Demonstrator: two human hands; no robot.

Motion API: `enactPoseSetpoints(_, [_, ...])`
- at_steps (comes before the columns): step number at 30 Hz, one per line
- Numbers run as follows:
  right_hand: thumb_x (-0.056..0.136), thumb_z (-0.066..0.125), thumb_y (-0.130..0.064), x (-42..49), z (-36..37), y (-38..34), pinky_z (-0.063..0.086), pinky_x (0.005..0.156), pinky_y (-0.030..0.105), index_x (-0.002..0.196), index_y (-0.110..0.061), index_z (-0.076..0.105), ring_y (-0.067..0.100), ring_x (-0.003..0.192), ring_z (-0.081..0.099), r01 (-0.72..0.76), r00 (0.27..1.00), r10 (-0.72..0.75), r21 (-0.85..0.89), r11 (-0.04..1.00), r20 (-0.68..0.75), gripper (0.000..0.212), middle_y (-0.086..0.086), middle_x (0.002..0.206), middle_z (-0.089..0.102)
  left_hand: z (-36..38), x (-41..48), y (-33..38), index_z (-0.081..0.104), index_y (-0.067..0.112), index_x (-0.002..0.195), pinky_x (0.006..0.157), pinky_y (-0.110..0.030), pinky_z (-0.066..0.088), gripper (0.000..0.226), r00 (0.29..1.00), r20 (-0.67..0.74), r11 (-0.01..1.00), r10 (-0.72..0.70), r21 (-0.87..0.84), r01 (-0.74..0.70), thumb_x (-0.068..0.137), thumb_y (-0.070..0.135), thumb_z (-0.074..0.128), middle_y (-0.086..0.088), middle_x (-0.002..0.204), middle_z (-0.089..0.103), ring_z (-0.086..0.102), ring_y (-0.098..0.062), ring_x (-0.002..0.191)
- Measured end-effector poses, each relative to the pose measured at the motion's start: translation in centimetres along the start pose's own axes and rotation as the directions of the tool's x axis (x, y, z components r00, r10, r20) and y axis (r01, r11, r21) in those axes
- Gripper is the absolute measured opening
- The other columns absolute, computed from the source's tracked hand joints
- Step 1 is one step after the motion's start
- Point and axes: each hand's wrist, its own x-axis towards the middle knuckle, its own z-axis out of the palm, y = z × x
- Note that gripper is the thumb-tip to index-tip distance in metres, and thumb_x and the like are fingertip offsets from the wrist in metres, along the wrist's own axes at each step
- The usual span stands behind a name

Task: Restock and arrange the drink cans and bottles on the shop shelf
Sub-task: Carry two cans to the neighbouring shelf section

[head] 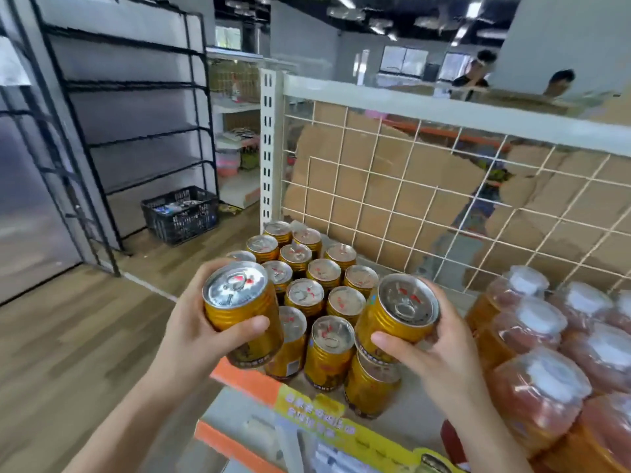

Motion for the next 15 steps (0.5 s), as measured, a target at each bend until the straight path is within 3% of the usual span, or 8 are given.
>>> enactPoseSetpoints(5, [0.043, 0.078, -0.053, 1.2, 1.1, -0.8, 0.045, 0.083, 0.014, 0.121, -0.027, 0.054, 0.0, 0.102, 0.06, -0.071, 0.984, 0.049, -0.122, 0.99, -0.172, 0.086, -0.018, 0.11, 0.063, 0.5, 6.7, -1.8, 0.052, 0.021, 0.113, 0.08, -0.017, 0.05, 0.084, 0.977, 0.209, 0.994, 0.044, -0.107, -0.022, 0.048, 0.067, 0.078, 0.007, 0.106, 0.067, 0.064, -0.007, 0.097])
enactPoseSetpoints(9, [0.045, 0.078, -0.053, 1.8, 1.0, -1.1, 0.047, 0.086, 0.017, 0.121, -0.023, 0.054, 0.003, 0.101, 0.061, -0.123, 0.953, 0.067, -0.176, 0.977, -0.294, 0.085, -0.012, 0.107, 0.065, 3.1, 10.7, -2.5, 0.05, 0.031, 0.111, 0.08, -0.017, 0.05, 0.078, 0.924, 0.377, 0.984, 0.062, -0.177, 0.006, 0.047, 0.066, 0.079, 0.014, 0.106, 0.065, 0.063, -0.006, 0.1])
enactPoseSetpoints(13, [0.051, 0.08, -0.048, 2.7, 0.2, -1.0, 0.041, 0.079, 0.003, 0.117, -0.028, 0.053, -0.007, 0.1, 0.056, -0.158, 0.9, 0.041, -0.237, 0.959, -0.435, 0.074, -0.028, 0.104, 0.06, 6.7, 13.8, -3.1, 0.049, 0.037, 0.111, 0.082, -0.016, 0.049, 0.074, 0.88, 0.468, 0.977, 0.079, -0.212, 0.025, 0.046, 0.052, 0.082, 0.012, 0.107, 0.065, 0.061, -0.002, 0.101])
enactPoseSetpoints(15, [0.057, 0.083, -0.044, 3.6, -0.4, -0.6, 0.04, 0.08, 0.005, 0.119, -0.028, 0.051, -0.009, 0.101, 0.054, -0.183, 0.869, 0.034, -0.256, 0.949, -0.493, 0.072, -0.025, 0.105, 0.06, 8.7, 15.2, -3.5, 0.049, 0.036, 0.113, 0.084, -0.016, 0.048, 0.072, 0.868, 0.489, 0.976, 0.088, -0.216, 0.023, 0.05, 0.044, 0.083, 0.008, 0.112, 0.062, 0.059, -0.001, 0.103])
